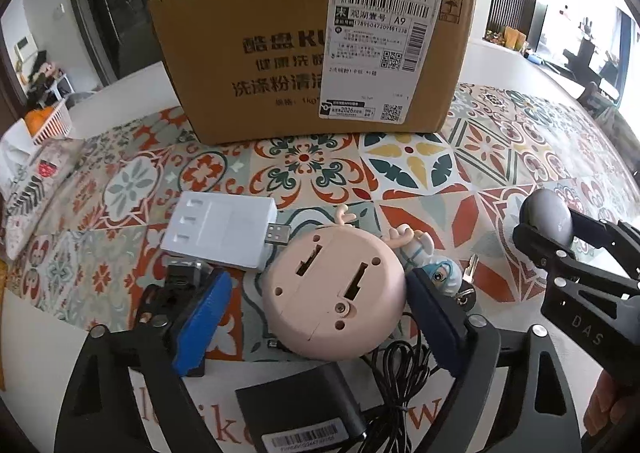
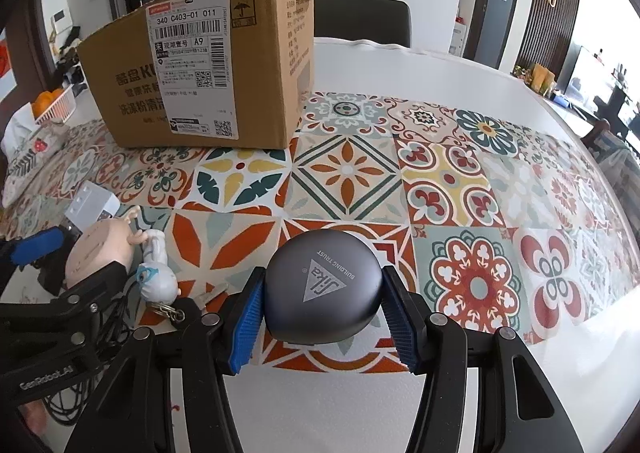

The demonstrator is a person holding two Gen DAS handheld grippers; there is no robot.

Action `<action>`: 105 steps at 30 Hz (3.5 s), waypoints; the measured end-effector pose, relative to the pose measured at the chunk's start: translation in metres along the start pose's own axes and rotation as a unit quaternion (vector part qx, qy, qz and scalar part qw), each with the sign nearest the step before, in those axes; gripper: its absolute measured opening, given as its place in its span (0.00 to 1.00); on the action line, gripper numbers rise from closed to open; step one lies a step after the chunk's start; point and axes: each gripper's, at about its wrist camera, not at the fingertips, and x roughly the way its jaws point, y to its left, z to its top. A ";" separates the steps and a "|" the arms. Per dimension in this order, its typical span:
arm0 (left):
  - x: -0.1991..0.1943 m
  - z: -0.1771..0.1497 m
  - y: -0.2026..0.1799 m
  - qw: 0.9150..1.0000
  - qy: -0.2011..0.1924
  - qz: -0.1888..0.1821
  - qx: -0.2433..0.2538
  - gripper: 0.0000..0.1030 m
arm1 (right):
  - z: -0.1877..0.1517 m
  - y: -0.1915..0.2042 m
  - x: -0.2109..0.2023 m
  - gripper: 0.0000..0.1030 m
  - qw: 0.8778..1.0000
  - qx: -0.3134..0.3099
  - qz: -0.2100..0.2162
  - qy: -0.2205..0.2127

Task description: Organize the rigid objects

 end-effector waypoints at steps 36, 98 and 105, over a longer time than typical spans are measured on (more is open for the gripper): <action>-0.052 0.006 0.023 0.999 -0.043 -0.024 -0.023 0.71 | 0.015 0.025 -0.053 0.54 0.999 -0.016 0.007 -0.039; -0.108 0.203 0.071 0.991 -0.137 -0.005 0.007 0.71 | 0.213 0.048 -0.089 0.54 0.993 -0.009 0.040 -0.109; -0.078 0.222 0.071 0.995 -0.094 0.011 0.015 0.71 | 0.230 0.052 -0.061 0.54 0.996 -0.023 0.041 -0.071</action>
